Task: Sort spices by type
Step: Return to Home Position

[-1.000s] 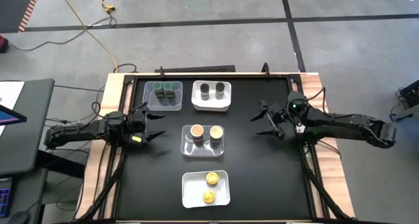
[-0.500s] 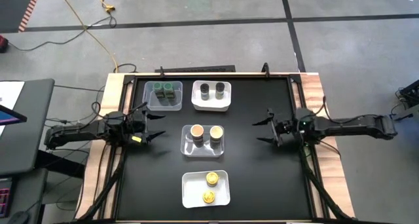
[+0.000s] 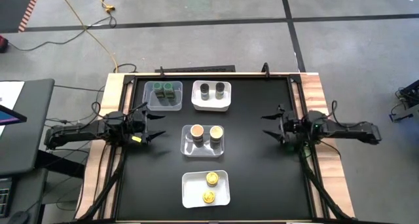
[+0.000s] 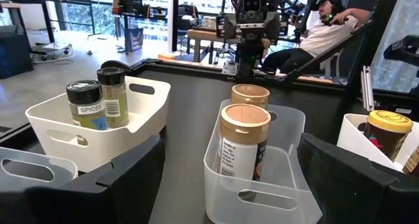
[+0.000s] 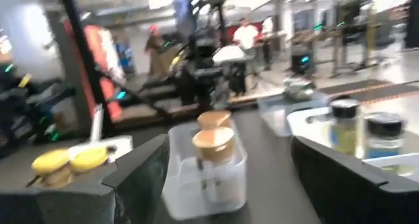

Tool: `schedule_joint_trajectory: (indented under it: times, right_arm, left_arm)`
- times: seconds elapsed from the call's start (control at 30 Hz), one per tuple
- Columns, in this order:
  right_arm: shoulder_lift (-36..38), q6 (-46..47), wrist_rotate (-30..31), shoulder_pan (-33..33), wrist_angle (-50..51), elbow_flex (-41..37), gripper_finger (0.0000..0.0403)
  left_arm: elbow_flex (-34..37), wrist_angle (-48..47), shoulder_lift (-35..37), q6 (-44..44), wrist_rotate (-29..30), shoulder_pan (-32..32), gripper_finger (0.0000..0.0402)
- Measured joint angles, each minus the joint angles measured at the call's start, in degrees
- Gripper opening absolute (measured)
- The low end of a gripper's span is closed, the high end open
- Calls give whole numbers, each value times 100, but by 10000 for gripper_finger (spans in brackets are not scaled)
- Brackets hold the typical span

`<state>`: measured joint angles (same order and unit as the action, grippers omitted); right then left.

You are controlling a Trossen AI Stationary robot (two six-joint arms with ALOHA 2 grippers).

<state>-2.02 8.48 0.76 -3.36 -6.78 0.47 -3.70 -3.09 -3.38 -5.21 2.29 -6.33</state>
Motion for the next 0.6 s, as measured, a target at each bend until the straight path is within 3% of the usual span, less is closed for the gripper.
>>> schedule_joint_trajectory:
  times: [0.27, 0.6]
  right_arm:
    - [200, -275, 211, 0, 241, 27, 348]
    - [159, 309, 198, -2, 646, 42, 348]
  left_arm:
    - [0, 9, 0, 2, -3, 0, 334]
    - [0, 2, 2, 0, 2, 0, 334]
